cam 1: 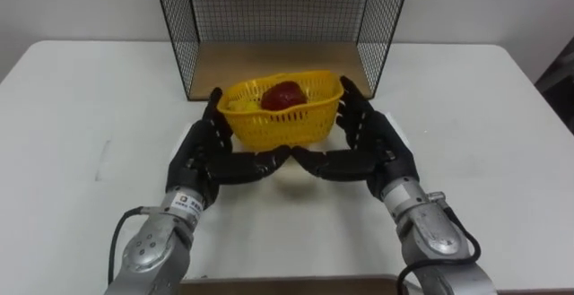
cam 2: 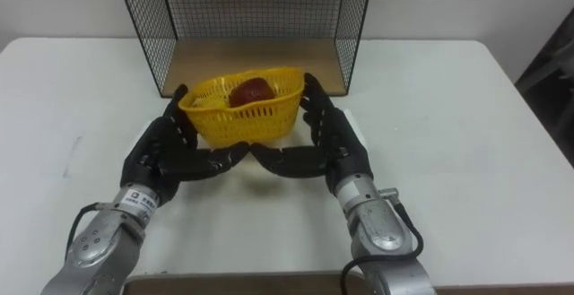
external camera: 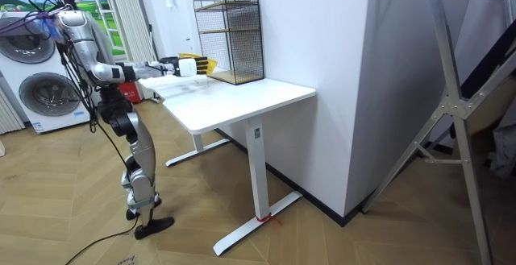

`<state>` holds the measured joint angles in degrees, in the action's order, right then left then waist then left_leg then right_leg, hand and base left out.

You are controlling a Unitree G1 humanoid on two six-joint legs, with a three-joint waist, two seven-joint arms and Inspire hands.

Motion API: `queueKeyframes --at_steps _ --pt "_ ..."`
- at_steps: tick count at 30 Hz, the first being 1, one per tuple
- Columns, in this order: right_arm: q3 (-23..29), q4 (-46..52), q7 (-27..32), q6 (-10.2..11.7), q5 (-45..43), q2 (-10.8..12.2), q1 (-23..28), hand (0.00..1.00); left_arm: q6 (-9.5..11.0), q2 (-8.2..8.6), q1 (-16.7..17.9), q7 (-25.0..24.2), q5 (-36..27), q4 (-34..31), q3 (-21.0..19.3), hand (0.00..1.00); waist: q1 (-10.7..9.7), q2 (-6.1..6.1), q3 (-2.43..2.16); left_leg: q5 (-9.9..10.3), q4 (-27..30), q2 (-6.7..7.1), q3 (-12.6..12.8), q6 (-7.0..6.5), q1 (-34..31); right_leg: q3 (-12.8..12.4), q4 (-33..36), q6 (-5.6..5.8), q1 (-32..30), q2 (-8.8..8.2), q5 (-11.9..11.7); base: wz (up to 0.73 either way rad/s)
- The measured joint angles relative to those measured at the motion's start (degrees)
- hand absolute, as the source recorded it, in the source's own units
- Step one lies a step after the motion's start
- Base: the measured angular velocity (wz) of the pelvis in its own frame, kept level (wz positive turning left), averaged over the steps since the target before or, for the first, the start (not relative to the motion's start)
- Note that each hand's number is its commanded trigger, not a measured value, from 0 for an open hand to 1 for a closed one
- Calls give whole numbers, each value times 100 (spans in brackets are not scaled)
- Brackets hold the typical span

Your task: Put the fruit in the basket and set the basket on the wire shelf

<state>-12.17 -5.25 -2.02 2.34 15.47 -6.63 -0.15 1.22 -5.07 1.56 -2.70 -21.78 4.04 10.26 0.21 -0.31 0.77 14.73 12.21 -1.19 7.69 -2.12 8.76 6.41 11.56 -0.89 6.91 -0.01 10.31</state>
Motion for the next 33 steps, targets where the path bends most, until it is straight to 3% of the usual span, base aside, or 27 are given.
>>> queueKeyframes --at_steps 18,24,26,29,31,33 --pt "-5 250 62 8 -81 41 -105 0 72 7 -2 247 15 -374 40 0 -23 -4 2 0 53 4 -3 0 -13 18 19 0 5 5 0 0" --pt "0 317 54 8 -295 57 -105 0 86 6 -4 248 138 -374 -3 0 -16 -63 13 1 123 -5 2 0 -8 -30 57 -1 9 6 2 0" --pt "-7 317 54 8 -251 65 -96 0 127 6 -5 248 224 -374 -10 0 -2 -115 47 6 278 -17 6 6 -57 -6 157 -2 -11 20 19 -2" --pt "-12 310 53 12 -227 63 -97 0 181 5 -5 248 332 -374 -17 0 79 -130 51 243 908 -108 34 74 -316 31 540 -52 -171 36 221 -10" --pt "-8 262 53 12 -258 62 -96 0 185 6 -3 249 386 -362 -19 0 169 -155 63 450 1697 -183 49 145 -569 33 1103 -117 -389 16 546 -14" --pt "-9 233 41 12 -231 78 -90 0 186 5 19 250 380 -354 -46 0 171 -160 79 493 2412 -265 86 177 -784 21 1397 -169 -412 -5 790 -11"
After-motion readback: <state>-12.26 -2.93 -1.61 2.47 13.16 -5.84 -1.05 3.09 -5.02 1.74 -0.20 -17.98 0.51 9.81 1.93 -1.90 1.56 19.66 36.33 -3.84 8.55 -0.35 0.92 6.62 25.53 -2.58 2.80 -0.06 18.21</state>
